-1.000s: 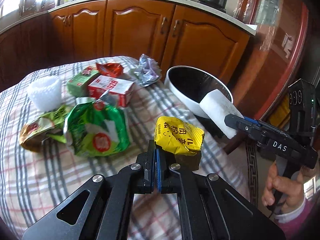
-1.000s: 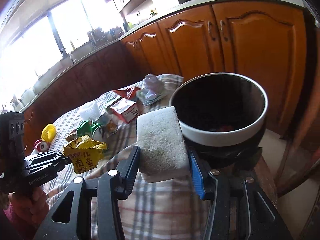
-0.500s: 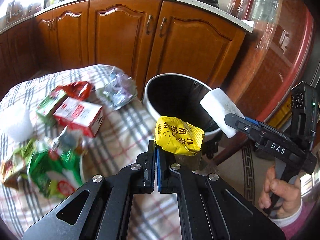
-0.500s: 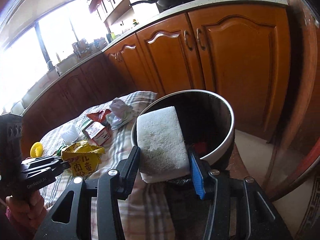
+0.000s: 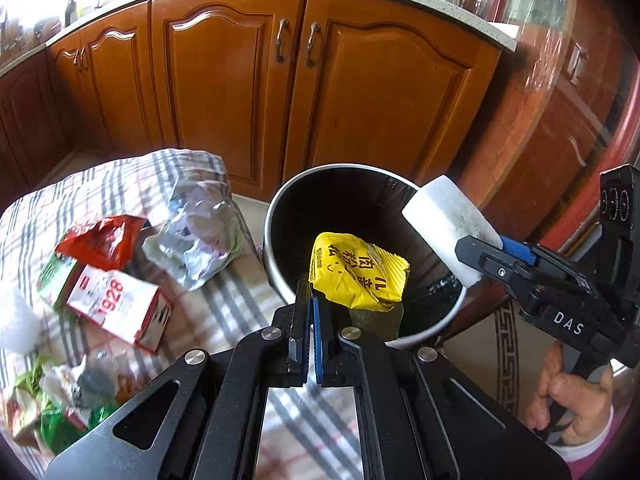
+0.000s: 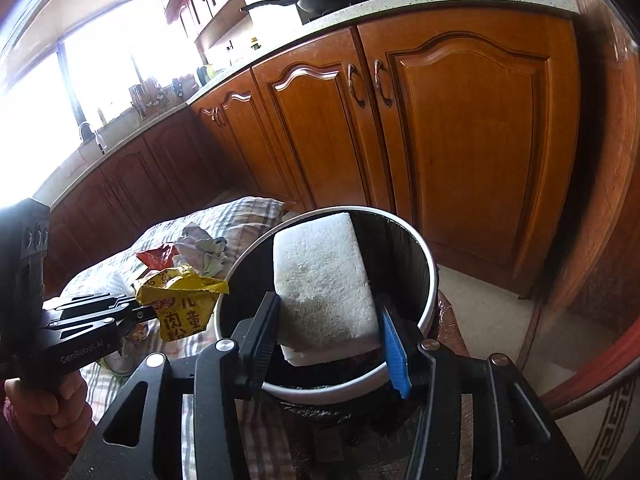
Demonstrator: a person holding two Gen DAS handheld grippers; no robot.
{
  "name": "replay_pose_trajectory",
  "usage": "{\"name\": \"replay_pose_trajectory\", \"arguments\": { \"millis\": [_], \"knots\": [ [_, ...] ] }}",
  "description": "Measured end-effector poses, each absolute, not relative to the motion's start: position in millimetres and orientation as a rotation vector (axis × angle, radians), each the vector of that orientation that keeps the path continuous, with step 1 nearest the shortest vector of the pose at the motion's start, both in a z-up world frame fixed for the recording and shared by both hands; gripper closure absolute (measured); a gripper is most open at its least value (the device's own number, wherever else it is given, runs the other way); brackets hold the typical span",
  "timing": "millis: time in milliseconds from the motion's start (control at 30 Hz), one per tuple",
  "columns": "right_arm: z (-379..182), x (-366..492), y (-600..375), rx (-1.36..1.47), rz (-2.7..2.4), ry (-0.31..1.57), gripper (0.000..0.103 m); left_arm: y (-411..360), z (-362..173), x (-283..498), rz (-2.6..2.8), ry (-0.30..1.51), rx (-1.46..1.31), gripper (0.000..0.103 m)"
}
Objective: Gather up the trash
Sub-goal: 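Carry the yellow bag and sponge over the trash bin, then open both tools to drop the items into the bin, then move both open tools back toward the remaining trash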
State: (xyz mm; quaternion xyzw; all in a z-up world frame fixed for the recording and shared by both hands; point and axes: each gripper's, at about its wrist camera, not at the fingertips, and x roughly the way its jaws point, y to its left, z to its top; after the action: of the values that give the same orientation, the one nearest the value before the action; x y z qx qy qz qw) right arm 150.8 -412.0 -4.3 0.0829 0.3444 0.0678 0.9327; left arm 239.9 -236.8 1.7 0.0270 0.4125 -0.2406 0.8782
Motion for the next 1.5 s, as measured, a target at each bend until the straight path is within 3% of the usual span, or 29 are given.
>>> {"name": "replay_pose_trajectory", "arguments": {
  "millis": [400, 433, 500, 567, 867, 1067, 1167, 1500],
  "knots": [
    [-16.6, 178.2, -416.0, 0.149, 0.131, 0.759, 0.05, -259.2, -8.6, 264.7, -0.498, 0.901, 0.077, 0.1],
    [-17.5, 180.4, -416.9, 0.146, 0.126, 0.762, 0.048, -261.9, -9.7, 264.7, -0.497, 0.909, 0.078, 0.098],
    [-19.0, 184.0, -419.8, 0.151, 0.122, 0.771, 0.045, -262.9, -10.8, 266.5, -0.499, 0.917, 0.074, 0.081],
    [-18.8, 186.2, -423.0, 0.162, 0.122, 0.775, 0.033, -262.6, -11.1, 265.6, -0.5, 0.915, 0.071, 0.07],
    [-10.0, 169.4, -427.5, 0.204, 0.12, 0.736, 0.025, -241.7, -7.1, 239.0, -0.489, 0.883, 0.046, 0.054],
    [-10.7, 145.3, -413.3, 0.253, 0.145, 0.71, 0.006, -208.5, -1.0, 203.2, -0.458, 0.825, -0.019, 0.049],
    [-13.9, 133.3, -399.5, 0.273, 0.17, 0.708, 0.006, -191.3, 3.6, 184.5, -0.435, 0.785, -0.034, 0.044],
    [-27.6, 107.1, -354.1, 0.3, 0.246, 0.736, 0.006, -120.8, -2.0, 143.1, -0.35, 0.756, -0.074, 0.043]
  ]
}}
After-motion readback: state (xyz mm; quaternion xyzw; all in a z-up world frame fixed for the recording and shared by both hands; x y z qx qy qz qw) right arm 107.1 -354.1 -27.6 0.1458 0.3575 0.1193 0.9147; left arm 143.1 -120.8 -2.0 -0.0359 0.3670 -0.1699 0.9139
